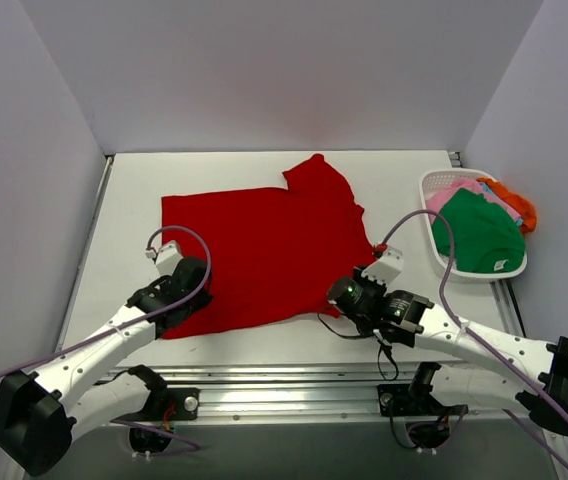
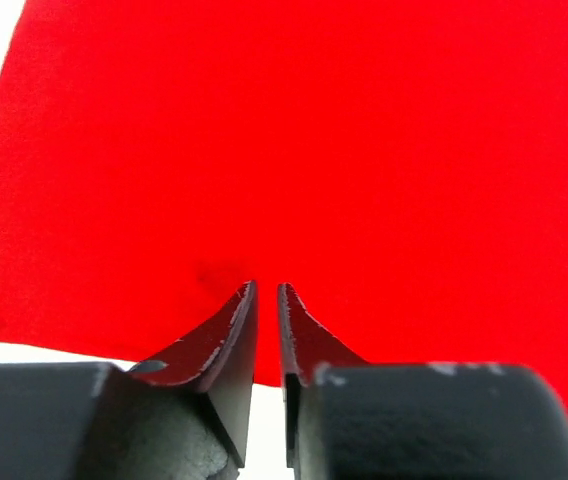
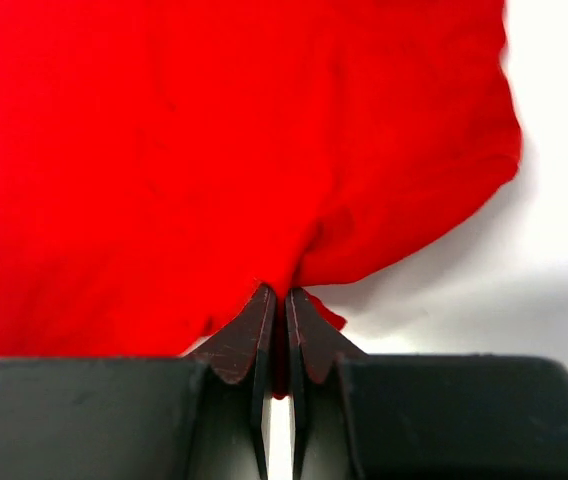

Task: Fold and stack the t-shirts
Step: Fold the tshirt

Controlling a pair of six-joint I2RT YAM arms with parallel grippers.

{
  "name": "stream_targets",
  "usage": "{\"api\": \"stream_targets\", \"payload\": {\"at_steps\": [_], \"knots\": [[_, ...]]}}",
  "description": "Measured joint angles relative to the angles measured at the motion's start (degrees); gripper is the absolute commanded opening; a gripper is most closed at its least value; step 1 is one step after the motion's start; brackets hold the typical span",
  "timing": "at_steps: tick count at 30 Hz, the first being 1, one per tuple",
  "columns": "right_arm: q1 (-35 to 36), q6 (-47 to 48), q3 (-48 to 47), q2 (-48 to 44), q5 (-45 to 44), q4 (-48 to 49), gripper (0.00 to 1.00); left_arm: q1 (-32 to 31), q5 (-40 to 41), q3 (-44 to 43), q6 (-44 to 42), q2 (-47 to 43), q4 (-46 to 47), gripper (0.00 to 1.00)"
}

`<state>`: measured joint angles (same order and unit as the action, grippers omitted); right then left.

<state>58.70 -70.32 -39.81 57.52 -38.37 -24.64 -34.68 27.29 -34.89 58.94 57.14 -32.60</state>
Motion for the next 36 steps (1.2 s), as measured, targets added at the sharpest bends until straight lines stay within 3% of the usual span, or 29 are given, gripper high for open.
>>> {"api": "stream_targets", "payload": {"at_steps": [3, 5, 6, 8, 9, 13, 22, 36], "knots": [[-1.31, 1.9, -4.11, 2.95, -1.75, 0.61, 0.0, 0.17, -2.12, -2.29, -1.77, 1.53, 0.46, 0.24], [-2.1, 3.1, -5.62, 4.13, -2.45, 1.01, 0.0, 0.22, -3.58, -3.17, -2.54, 1.84, 0.39, 0.41], [-2.36, 3.58, -5.95, 4.5, -2.71, 1.29, 0.0, 0.22, -4.15, -3.28, -2.73, 1.62, 0.15, 0.59], [-2.73, 4.48, -6.1, 4.79, -2.82, 1.46, 0.0, 0.22, -5.49, -3.1, -2.99, 0.28, -1.07, 0.74], [-2.82, 4.76, -6.1, 4.83, -2.82, 1.49, 0.0, 0.22, -5.77, -2.97, -2.8, -0.66, -1.99, 0.77], [-3.39, 6.03, -5.42, 4.7, -2.75, 3.21, 0.0, 0.22, -6.71, -2.62, -2.27, -2.71, -5.35, 0.77], [-7.3, 10.47, -0.61, 1.99, 0.22, 7.5, 0.0, 0.22, -8.98, 3.1, 1.01, -2.38, -11.06, 0.66], [-9.11, 16.2, 6.8, -1.73, 6.4, 15.08, 0.0, -3.06, -7.91, 3.34, 9.86, 0.7, -17.79, 0.58]]}}
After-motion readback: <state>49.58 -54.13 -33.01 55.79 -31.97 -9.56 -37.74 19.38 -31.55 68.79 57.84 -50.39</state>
